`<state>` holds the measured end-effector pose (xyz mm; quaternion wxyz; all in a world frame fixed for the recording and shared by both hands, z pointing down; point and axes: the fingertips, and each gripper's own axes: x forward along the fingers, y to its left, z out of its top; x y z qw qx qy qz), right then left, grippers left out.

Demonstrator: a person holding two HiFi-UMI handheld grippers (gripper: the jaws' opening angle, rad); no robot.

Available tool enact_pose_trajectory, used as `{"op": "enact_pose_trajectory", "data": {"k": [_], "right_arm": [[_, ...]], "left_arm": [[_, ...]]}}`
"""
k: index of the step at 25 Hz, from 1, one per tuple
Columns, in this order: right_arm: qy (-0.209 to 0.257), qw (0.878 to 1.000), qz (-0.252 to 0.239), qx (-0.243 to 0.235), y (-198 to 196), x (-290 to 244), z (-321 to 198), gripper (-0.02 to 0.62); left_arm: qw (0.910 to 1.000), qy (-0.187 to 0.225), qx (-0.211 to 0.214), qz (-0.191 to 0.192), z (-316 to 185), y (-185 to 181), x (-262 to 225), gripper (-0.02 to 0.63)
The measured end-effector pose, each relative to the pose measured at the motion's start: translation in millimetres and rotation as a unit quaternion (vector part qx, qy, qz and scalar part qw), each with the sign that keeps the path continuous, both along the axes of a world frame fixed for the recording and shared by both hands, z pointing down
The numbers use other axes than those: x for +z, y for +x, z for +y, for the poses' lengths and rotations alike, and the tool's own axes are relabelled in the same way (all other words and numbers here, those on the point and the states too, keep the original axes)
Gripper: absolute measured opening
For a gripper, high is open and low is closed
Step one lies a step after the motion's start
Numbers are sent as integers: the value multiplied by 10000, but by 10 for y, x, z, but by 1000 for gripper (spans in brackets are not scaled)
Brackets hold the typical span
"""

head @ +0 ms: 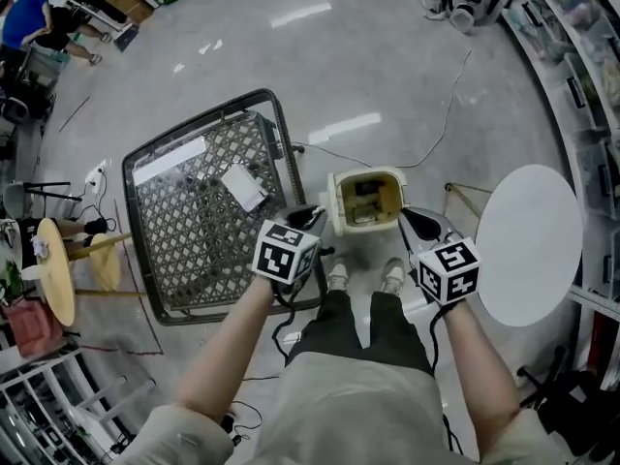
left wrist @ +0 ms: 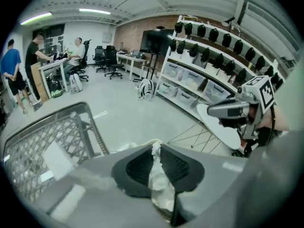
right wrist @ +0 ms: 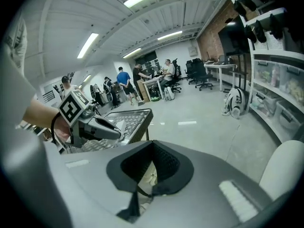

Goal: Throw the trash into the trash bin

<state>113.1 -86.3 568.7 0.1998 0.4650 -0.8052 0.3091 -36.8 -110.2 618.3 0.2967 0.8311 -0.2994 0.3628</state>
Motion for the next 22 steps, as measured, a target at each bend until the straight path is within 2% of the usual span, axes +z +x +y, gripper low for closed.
{"op": "enact_pose_trajectory", "data": {"k": [3, 8, 11, 14, 17, 22], "right_arm": [[3, 9998, 28, 196, 200, 23, -10, 3], [-48, 9982, 28, 605, 511, 244, -68, 3], [-145, 9969, 11, 778, 703, 445, -67, 3], [-254, 9953, -35, 930, 863, 672, -55, 3], [-355, 9943, -83, 997, 953, 912, -56, 3], [-515, 9935, -115, 1006, 1044, 1373, -62, 3]], "left_arm": [[9998, -25, 206, -81, -57, 394, 73, 51], [9988, -434, 201, -29, -93, 947, 444, 51], [9975, -586, 256, -298, -6, 1217, 787, 52], [9953, -788, 70, -557, 30, 1317, 1178, 52], [9937, -810, -177, -752, -42, 1306, 1448, 52], [9891, -1282, -382, -624, 22, 1476, 1876, 55]]}}
